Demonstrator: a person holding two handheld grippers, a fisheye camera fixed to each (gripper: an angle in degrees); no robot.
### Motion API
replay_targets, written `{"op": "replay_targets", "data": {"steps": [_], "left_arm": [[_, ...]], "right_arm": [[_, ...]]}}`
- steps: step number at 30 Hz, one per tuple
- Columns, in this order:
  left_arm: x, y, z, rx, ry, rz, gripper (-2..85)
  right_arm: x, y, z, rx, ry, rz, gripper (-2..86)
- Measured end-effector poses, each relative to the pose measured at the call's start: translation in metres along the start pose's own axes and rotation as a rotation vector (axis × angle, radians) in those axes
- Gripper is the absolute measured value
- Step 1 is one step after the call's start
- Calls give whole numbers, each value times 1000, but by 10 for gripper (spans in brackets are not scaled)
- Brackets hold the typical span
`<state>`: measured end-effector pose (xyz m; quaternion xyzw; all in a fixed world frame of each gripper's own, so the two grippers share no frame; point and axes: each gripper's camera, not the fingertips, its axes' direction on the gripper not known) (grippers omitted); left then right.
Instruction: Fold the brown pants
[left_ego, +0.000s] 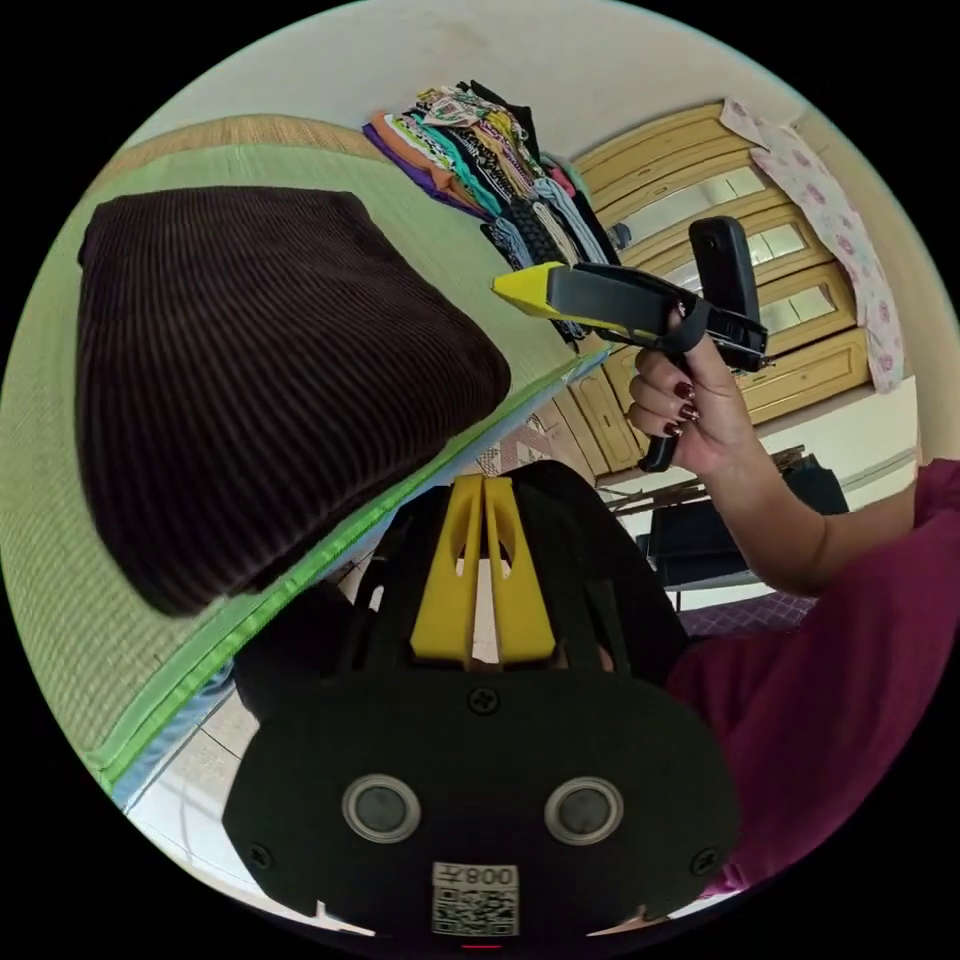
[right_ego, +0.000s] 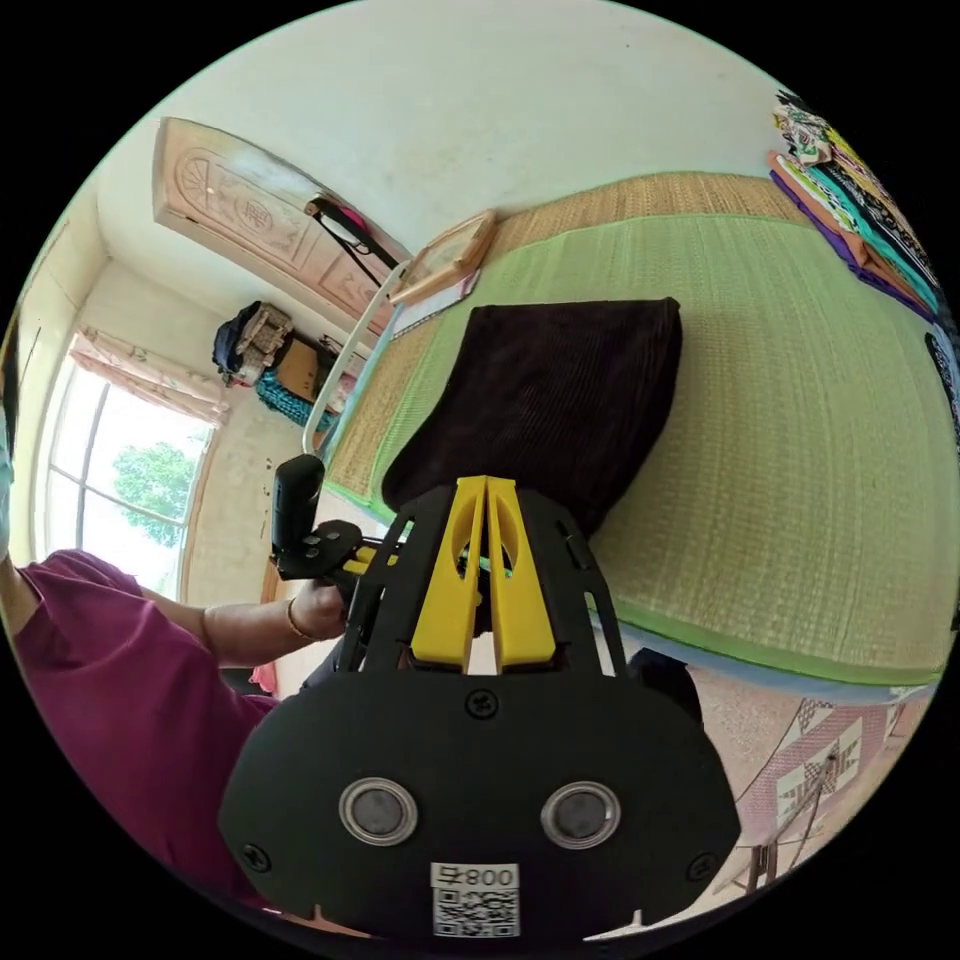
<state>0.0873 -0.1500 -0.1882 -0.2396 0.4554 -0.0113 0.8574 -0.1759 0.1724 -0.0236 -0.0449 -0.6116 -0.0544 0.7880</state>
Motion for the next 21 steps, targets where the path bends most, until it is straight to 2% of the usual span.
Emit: {"op": "replay_targets", "data": {"steps": [4, 6, 8, 10, 18, 21], "left_arm": [[-30, 44, -64, 212, -136, -177, -1], [-50, 55, -73, 250, -178, -270, -1], [-72, 58, -66, 218, -194, -350, -1], [-96, 53, -39, 107, -142, -399, -1], [-81, 32, 15, -11, -91, -291, 1], [-79, 39, 19, -19, -89, -276, 4]], "right_arm": [[-8, 7, 45, -94, -70, -61, 0], [-5, 9, 66, -149, -51, -84, 0], [7, 15, 81, -176, -37, -70, 0], [17, 19, 81, -168, -71, -56, 1], [52, 23, 63, -201, 48, -44, 1], [77, 29, 53, -189, -2, 9, 1]]}}
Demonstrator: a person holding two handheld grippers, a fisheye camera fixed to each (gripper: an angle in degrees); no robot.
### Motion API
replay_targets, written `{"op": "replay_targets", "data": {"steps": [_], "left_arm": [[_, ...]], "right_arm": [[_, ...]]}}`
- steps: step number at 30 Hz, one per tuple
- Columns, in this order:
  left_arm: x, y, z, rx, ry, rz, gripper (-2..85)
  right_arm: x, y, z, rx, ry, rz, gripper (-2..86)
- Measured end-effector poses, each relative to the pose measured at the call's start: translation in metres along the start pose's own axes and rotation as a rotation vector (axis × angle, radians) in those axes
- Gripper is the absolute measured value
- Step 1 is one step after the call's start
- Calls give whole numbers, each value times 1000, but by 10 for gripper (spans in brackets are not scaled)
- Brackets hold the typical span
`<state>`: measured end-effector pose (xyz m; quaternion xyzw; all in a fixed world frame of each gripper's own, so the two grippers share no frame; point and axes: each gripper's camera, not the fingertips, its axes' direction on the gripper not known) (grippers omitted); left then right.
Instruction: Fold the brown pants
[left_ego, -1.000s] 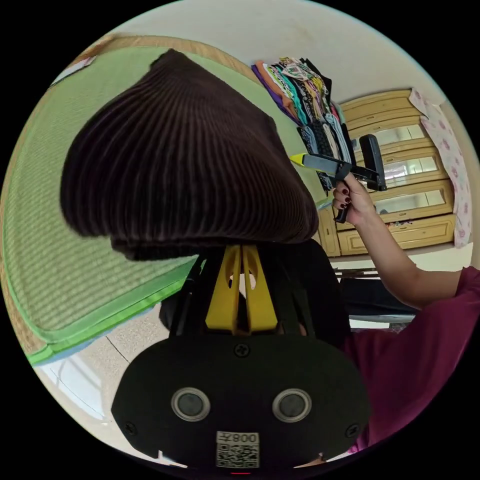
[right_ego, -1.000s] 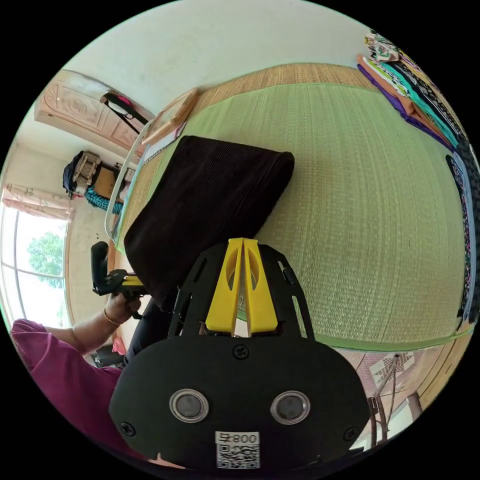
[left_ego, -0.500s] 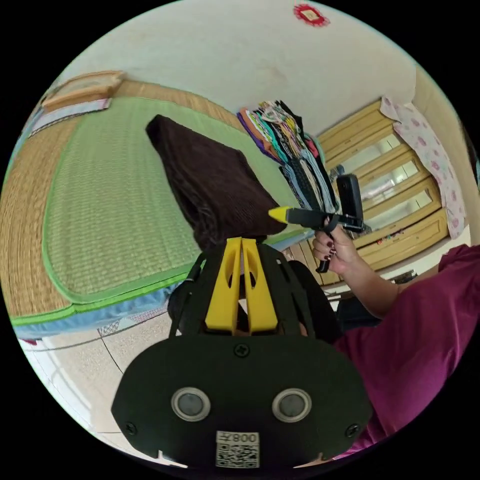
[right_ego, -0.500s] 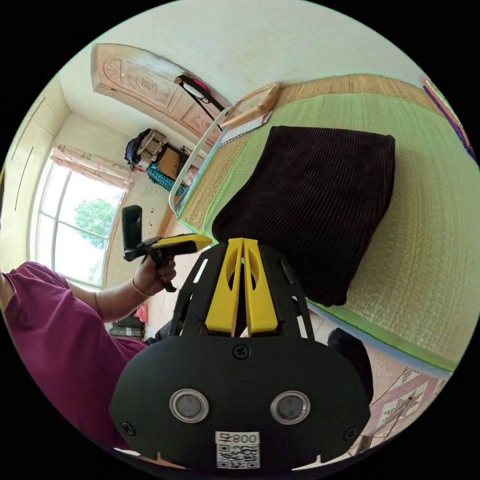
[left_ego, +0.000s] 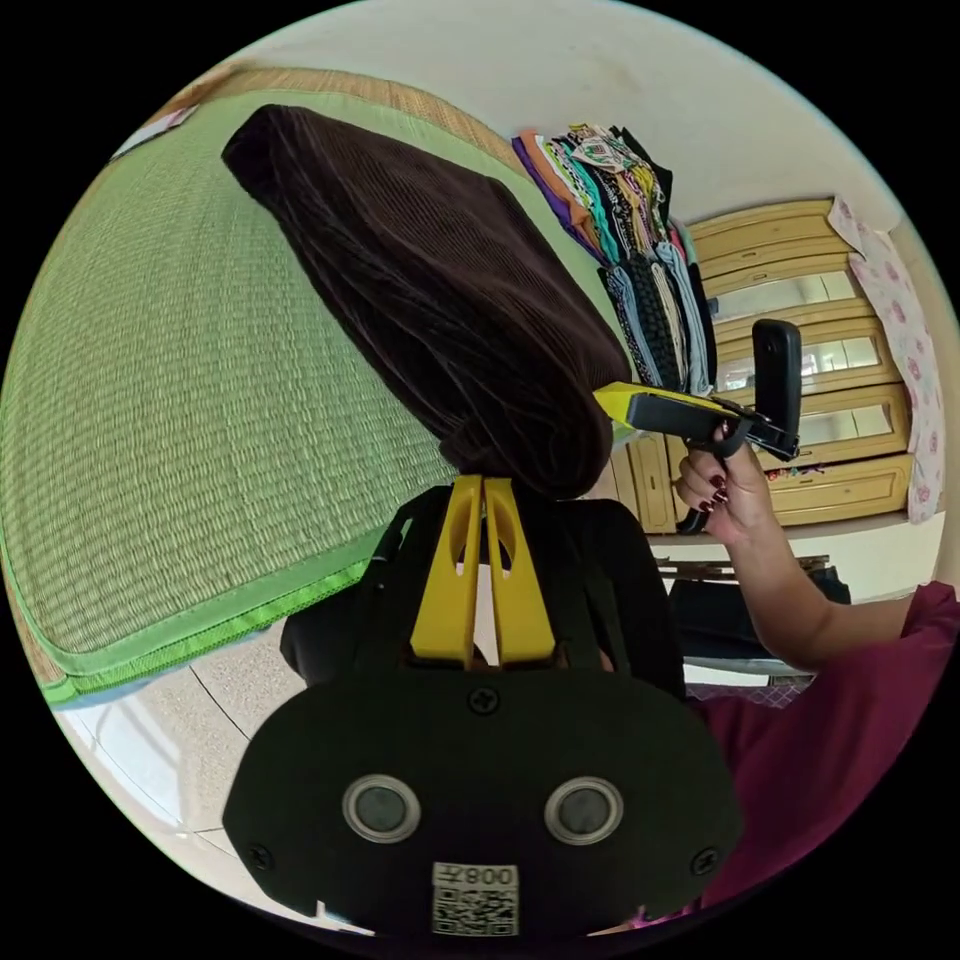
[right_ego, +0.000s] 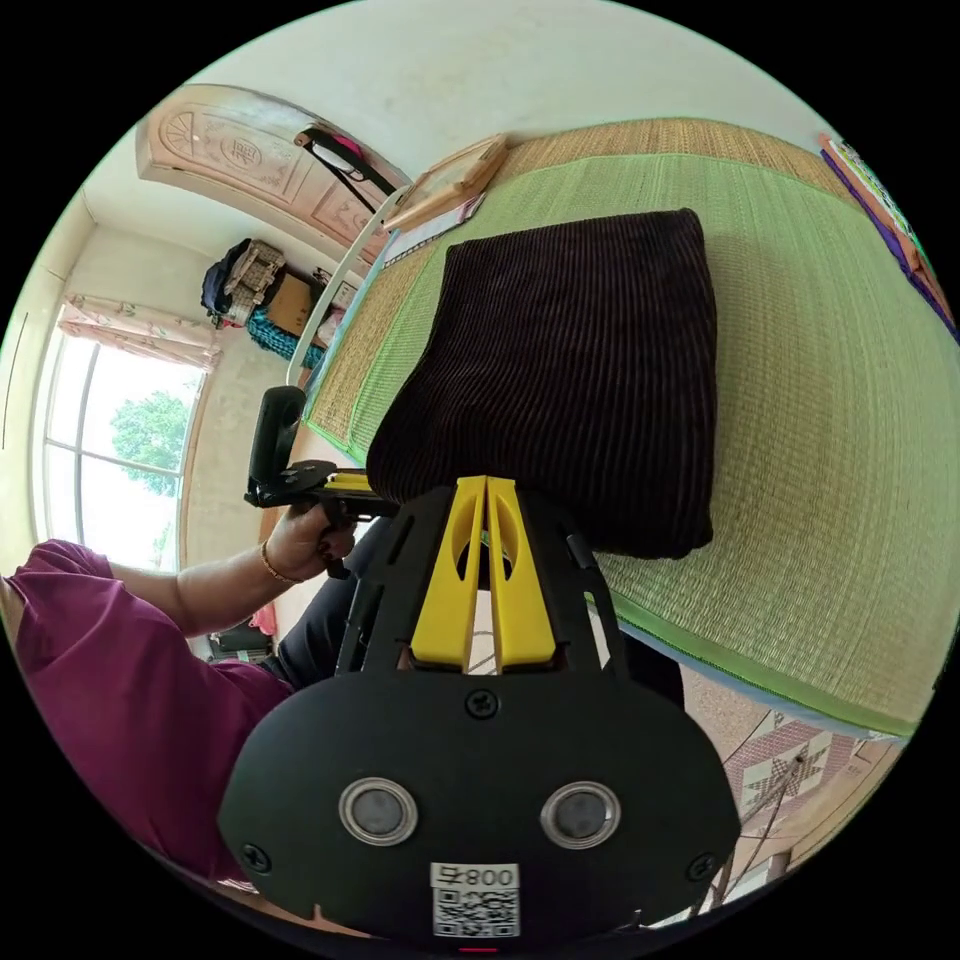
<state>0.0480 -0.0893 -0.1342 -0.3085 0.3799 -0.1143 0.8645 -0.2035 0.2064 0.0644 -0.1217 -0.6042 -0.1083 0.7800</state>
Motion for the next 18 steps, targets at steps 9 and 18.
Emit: {"op": "replay_targets", "data": {"steps": [9, 18], "left_arm": [[-77, 61, -53, 266, 410, -185, 86], [-103, 49, -13, 140, 540, -296, 171]], "right_arm": [[42, 48, 9, 141, -127, 109, 15], [87, 79, 39, 157, -255, 230, 107]]}}
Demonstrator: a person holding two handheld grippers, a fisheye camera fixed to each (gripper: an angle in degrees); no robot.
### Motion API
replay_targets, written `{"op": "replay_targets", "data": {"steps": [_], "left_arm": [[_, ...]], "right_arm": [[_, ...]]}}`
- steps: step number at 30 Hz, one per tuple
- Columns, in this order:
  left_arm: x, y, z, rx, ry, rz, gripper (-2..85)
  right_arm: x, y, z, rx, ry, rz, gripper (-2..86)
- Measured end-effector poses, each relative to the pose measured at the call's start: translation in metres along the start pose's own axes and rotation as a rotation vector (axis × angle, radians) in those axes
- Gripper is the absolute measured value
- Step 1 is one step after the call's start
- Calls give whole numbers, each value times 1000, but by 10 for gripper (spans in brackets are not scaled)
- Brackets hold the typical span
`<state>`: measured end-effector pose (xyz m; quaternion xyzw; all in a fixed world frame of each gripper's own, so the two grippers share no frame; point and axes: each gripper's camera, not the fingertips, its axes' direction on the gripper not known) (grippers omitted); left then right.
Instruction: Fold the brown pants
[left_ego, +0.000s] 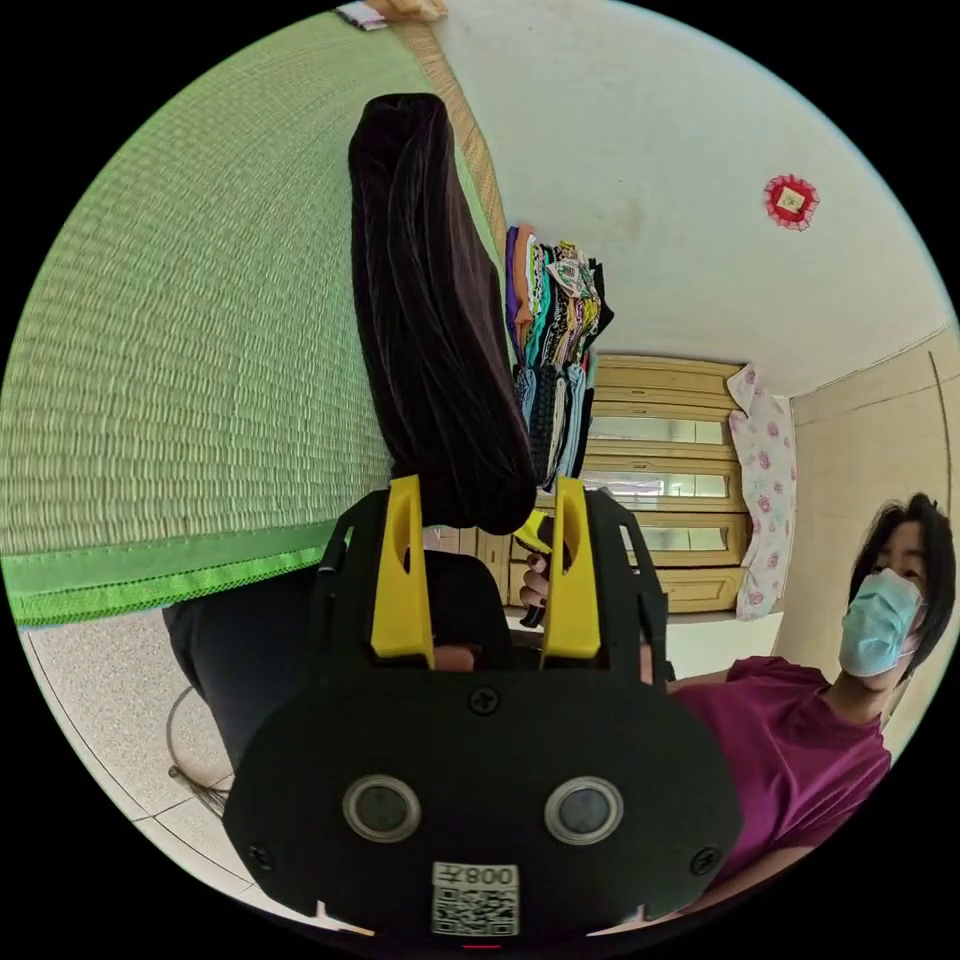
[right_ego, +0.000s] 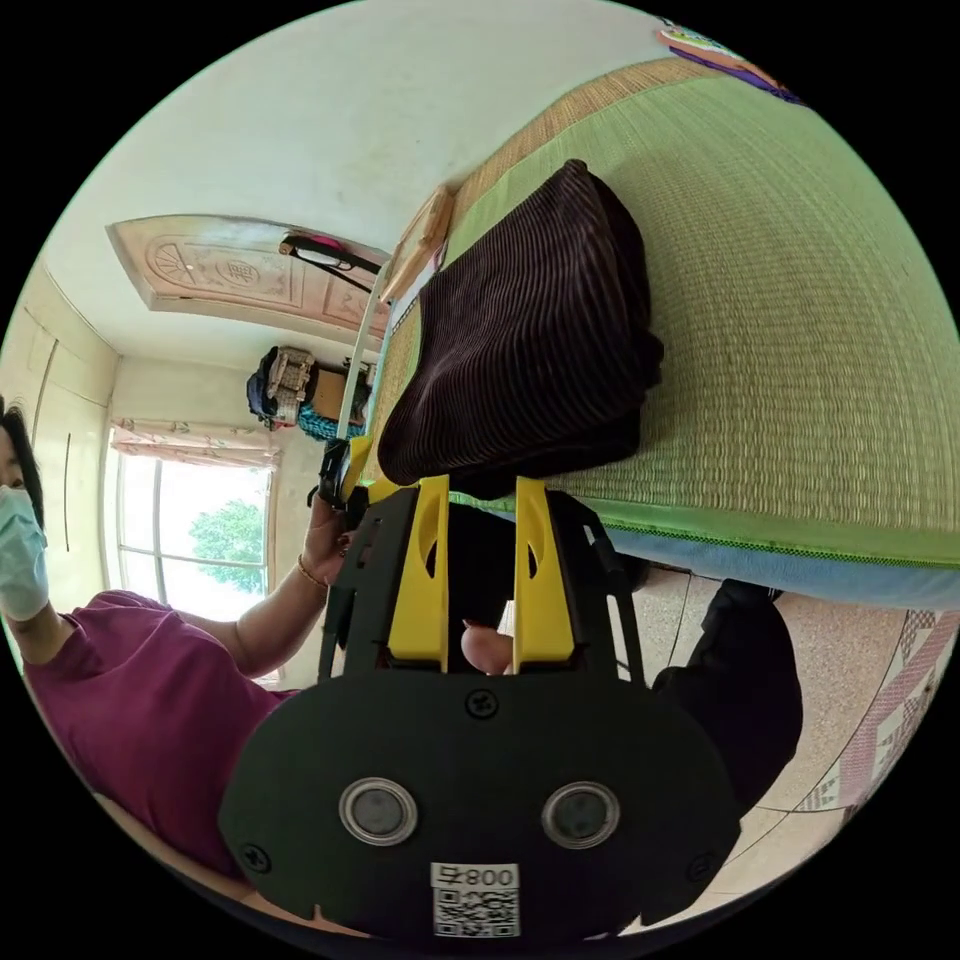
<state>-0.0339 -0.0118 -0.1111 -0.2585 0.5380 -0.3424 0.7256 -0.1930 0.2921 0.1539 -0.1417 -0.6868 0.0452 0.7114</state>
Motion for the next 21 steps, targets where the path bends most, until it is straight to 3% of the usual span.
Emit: {"op": "replay_targets", "data": {"steps": [9, 21], "left_arm": [[-27, 10, -15, -31, -29, -67, 170], [-59, 27, -28, -28, 120, -119, 136]], "right_arm": [[58, 6, 20, 28, -174, 108, 146], [109, 1, 50, 45, -299, 165, 174]]}}
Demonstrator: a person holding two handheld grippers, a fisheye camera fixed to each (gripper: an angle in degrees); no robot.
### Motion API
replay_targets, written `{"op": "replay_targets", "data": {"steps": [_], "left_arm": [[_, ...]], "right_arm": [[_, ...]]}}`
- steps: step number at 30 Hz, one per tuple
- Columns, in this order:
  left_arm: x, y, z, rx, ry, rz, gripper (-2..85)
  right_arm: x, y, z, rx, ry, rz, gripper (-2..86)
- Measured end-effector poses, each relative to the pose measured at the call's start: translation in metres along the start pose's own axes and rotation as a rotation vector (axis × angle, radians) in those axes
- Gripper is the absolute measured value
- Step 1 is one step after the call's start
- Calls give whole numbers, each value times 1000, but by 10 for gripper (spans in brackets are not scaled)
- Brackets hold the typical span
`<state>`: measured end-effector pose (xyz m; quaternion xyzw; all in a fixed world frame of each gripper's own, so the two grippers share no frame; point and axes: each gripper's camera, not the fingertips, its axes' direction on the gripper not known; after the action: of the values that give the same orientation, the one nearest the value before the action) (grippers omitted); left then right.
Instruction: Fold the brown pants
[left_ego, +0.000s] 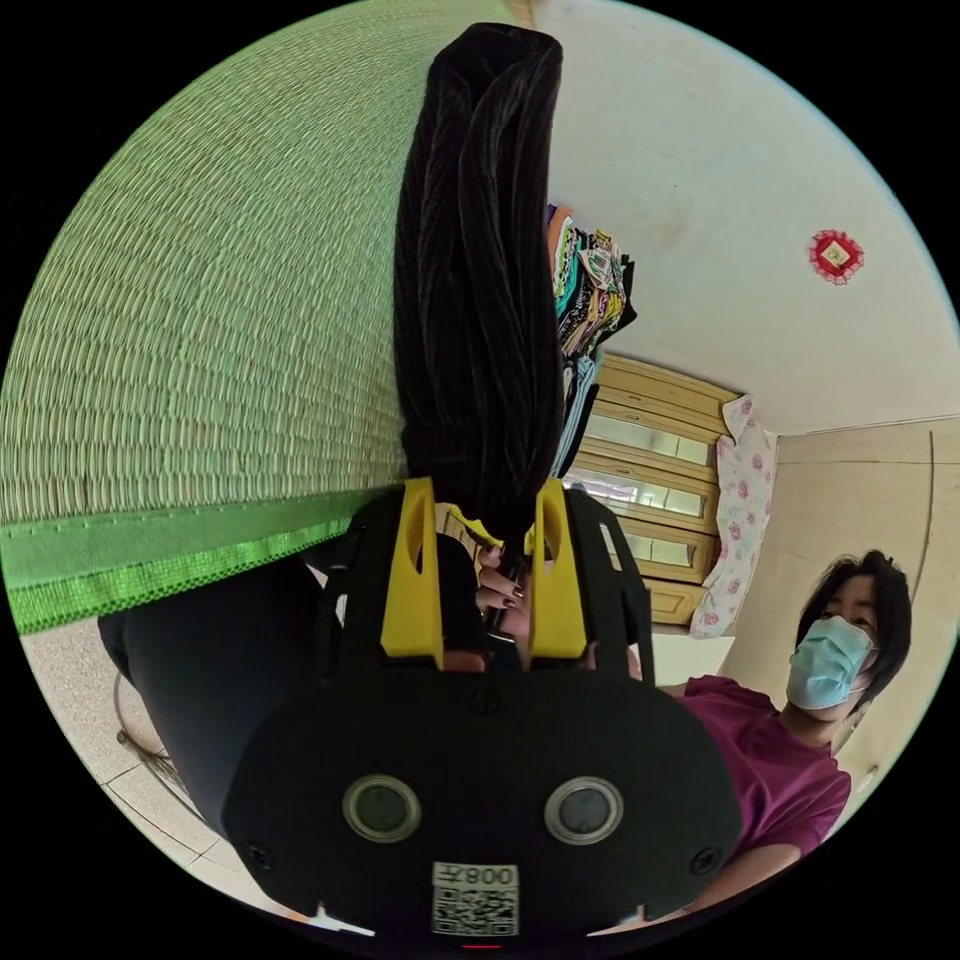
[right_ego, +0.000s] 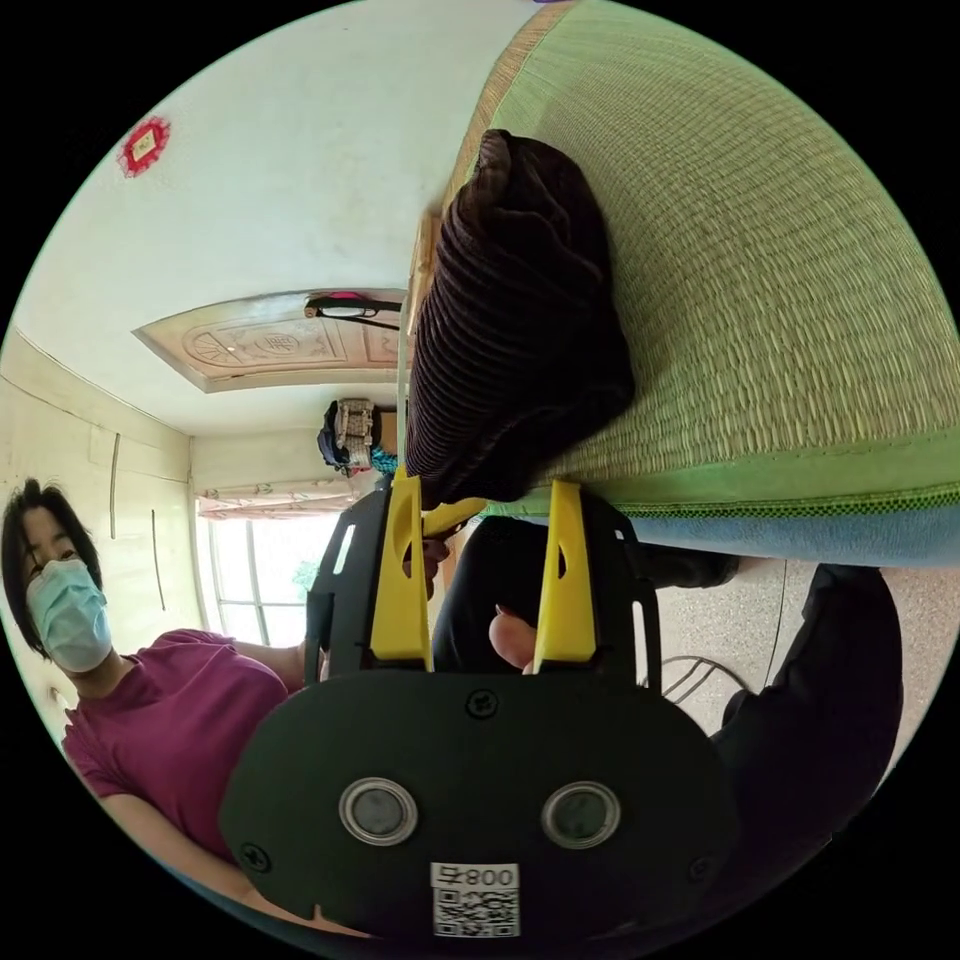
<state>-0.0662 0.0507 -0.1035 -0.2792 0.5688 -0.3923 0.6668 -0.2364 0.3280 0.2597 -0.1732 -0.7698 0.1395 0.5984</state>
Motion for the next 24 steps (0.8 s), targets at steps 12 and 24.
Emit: {"op": "replay_targets", "data": {"steps": [12, 24], "left_arm": [[9, 8, -25, 24, 110, -17, 124], [-10, 23, -39, 44, 122, -58, 124]], "right_arm": [[41, -9, 7, 97, -192, 57, 216], [64, -25, 25, 208, -347, 108, 227]]}}
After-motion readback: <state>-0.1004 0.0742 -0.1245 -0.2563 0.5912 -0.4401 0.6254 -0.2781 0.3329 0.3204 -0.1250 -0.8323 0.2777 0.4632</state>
